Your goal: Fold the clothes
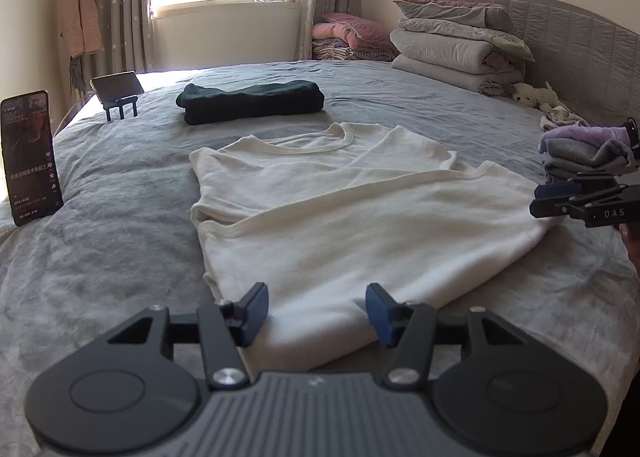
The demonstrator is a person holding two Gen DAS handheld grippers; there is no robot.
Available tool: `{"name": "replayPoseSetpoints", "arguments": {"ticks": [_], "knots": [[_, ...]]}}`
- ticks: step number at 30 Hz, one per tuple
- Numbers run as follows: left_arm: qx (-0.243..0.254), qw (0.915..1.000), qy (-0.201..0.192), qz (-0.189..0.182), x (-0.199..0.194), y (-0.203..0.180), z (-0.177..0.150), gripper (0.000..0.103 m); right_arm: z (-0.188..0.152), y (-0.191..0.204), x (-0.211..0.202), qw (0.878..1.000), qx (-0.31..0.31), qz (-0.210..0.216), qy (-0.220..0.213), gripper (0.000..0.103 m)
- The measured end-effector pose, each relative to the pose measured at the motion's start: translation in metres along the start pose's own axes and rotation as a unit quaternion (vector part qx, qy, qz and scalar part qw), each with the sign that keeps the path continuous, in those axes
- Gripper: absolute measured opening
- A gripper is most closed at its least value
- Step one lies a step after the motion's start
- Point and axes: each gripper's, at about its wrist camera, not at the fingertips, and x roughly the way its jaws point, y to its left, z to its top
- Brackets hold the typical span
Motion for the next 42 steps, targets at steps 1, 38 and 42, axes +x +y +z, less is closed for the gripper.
{"name": "replayPoseSetpoints", "arguments": {"ticks": [1,38,42], "knots": [[0.002,1.0,-0.001,0.006,0.002,-0.002,0.002,0.055,0.003,0.001,0.002,1.0,0.001,0.0,-0.003,0.053],[-0.062,0.9966,0.047,0.025,0.101,0.066,0.077,0.056,0.078,-0.057,0.108,0.996,0.059,-0.029,0.061,0.056],[-0.051,0.9956,0.058,0.054,0.128,0.075,0.092,0.056,0.093,-0.071,0.132,0.995,0.061,-0.028,0.068,0.056]]}}
